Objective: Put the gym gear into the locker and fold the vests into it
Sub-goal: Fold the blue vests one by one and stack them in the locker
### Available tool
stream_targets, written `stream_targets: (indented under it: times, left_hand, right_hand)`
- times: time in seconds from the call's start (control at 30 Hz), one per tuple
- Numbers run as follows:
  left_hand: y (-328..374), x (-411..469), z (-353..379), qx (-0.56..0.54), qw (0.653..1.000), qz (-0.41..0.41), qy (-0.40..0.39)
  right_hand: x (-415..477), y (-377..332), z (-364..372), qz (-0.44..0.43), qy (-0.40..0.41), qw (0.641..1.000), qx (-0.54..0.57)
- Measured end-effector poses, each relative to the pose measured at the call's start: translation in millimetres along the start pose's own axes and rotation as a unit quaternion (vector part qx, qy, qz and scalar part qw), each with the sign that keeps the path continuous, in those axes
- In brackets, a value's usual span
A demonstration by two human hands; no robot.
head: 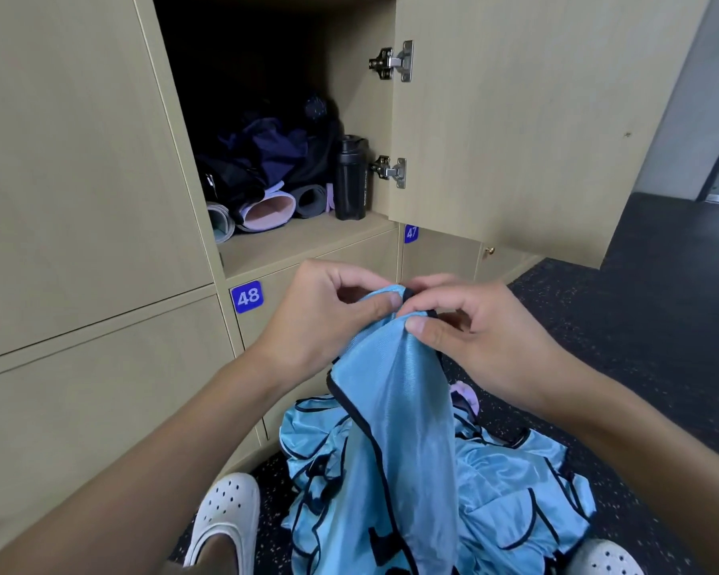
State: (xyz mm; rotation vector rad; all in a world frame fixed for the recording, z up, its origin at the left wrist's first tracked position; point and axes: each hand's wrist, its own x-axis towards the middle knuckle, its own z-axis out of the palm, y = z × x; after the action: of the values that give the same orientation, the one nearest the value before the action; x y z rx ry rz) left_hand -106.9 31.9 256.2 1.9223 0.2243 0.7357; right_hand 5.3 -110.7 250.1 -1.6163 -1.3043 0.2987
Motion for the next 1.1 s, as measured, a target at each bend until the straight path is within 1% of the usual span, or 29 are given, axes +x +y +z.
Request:
stream_targets:
  times: [0.13, 0.2, 0.27, 0.37, 0.47, 0.63, 0.73, 0.8, 0.93, 1.0, 1.03, 1.1]
  left_hand:
    - [-1, -1, 1, -0.018, 0.999, -0.009, 0.025]
    - [-1, -2, 2, -0.032, 0.999, -0.015, 0.021]
    - [-1, -2, 1, -0.038, 0.999, -0.019, 0.012]
    - [-3, -1, -5, 0.005, 0.999, -0.040, -0.020]
    - [-6, -3, -10, 0.025, 0.998, -0.042, -0.042]
    - [-5, 1, -10, 0.018, 0.999, 0.028, 0.013]
    - [3, -1, -6, 0.069, 0.997, 0.023, 0.033]
    - [7, -3, -4, 0.083, 0.996, -0.001, 0.017]
    - [8, -6, -5, 0.009, 0.999, -0.021, -0.044]
    - [9, -8, -6, 0.005, 0.997, -0.018, -0.068]
    - [9, -9, -6, 0.008, 0.997, -0.017, -0.070]
    - [10, -10, -3, 0.021, 0.998, -0.019, -0.050]
  right_hand:
    - [-2, -1, 3, 0.000, 0.007, 1.000, -0.005]
    - [-2, 0, 5, 0.001, 0.030, 0.999, -0.012]
    - [-2, 1, 3, 0.004, 0.073, 0.997, -0.015]
    - [0, 4, -5, 0.016, 0.132, 0.991, -0.017]
    - [-1, 4, -10, 0.024, 0.138, 0.990, -0.013]
    - [-3, 3, -10, 0.047, 0.145, 0.988, -0.003]
    - [-1, 0, -11, 0.051, 0.183, 0.981, 0.026]
    - [-1, -2, -11, 0.055, 0.202, 0.977, 0.038]
    - [-2, -7, -12, 0.054, 0.222, 0.972, 0.055]
    - [-2, -9, -14, 0.048, 0.224, 0.971, 0.060]
    - [-3, -10, -14, 0.045, 0.224, 0.972, 0.062]
    - [-3, -10, -15, 0.044, 0.223, 0.972, 0.064]
